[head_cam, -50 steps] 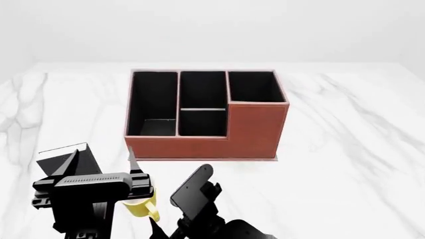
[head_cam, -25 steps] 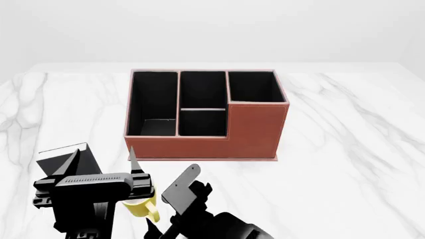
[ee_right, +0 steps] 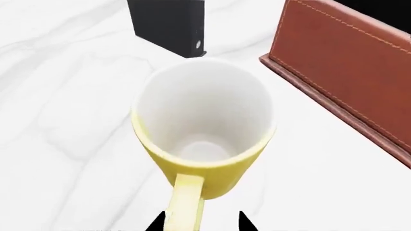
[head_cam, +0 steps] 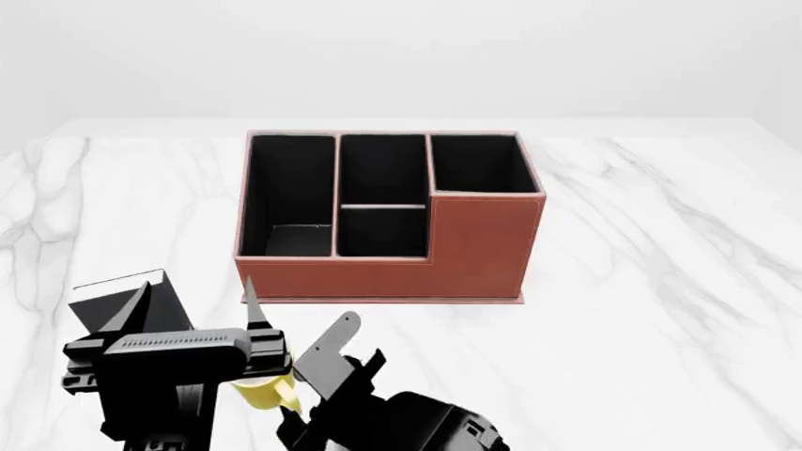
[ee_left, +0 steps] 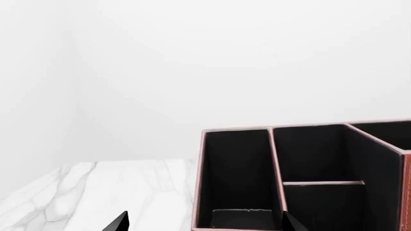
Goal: Pick up the yellow and white mug and place it to the right of the caddy.
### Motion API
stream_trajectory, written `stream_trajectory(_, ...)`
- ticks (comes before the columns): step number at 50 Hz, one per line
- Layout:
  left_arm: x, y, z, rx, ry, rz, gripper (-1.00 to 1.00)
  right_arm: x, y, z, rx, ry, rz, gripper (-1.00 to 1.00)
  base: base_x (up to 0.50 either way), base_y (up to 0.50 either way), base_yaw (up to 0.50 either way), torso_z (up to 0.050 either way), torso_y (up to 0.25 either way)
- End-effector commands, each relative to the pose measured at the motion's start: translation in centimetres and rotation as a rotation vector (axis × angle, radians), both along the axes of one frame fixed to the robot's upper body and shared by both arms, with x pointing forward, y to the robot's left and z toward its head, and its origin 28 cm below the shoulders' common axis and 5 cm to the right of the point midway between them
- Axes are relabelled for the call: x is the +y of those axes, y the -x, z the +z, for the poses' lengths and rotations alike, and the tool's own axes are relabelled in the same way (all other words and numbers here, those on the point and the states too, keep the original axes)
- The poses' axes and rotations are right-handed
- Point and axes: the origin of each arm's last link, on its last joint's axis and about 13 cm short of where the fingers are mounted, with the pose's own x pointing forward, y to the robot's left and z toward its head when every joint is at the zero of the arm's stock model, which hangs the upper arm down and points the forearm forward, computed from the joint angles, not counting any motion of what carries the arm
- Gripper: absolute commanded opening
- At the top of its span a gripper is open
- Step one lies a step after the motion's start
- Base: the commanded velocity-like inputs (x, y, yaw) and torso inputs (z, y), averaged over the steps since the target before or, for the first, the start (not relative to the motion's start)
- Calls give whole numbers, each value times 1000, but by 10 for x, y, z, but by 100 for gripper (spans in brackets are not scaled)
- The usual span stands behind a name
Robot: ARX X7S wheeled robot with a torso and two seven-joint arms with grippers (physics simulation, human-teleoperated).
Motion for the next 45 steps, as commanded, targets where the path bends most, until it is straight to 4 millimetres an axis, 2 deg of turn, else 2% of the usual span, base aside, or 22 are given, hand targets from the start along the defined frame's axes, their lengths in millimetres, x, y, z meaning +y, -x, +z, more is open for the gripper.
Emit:
stream_trajectory(1, 0, 1, -1, 0, -1, -4, 100, -2, -3, -2, 13, 5, -13, -100, 0, 0, 0, 0, 0)
stream_trajectory(16, 0, 3, 0, -3, -3, -2, 100, -28, 10, 20, -58, -40, -90, -100, 0, 0, 0, 0, 0)
stream_trajectory(33, -2, 4, 4, -11, -8, 0, 100, -63, 43, 44, -138, -65, -167, -100, 0, 0, 0, 0, 1)
stream_trajectory(45, -2, 6, 6, -14, -9, 4, 100, -84, 46, 49, -132, -91, -227, -100, 0, 0, 0, 0, 0)
